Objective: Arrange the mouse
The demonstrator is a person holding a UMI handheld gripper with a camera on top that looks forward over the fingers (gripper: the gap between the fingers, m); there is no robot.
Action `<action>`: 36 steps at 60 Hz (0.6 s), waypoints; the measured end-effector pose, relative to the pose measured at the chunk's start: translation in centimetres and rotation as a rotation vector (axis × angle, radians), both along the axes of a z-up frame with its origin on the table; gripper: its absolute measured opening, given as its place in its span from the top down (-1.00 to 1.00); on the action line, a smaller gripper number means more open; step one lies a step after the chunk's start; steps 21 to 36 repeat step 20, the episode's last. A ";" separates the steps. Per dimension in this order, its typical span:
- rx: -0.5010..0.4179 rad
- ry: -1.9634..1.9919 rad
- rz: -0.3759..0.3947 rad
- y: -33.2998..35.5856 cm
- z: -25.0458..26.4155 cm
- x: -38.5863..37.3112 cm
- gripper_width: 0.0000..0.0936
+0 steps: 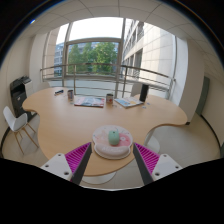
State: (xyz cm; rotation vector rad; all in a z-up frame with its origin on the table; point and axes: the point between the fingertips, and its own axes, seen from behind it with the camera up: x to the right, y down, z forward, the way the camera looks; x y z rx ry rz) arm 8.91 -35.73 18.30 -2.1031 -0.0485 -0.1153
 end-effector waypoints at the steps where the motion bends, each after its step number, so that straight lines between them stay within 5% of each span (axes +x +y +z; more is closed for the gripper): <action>1: -0.002 0.000 -0.001 -0.4 0.1 0.0 -0.81; 36: -0.009 -0.001 -0.006 -4.3 0.5 -0.2 -0.82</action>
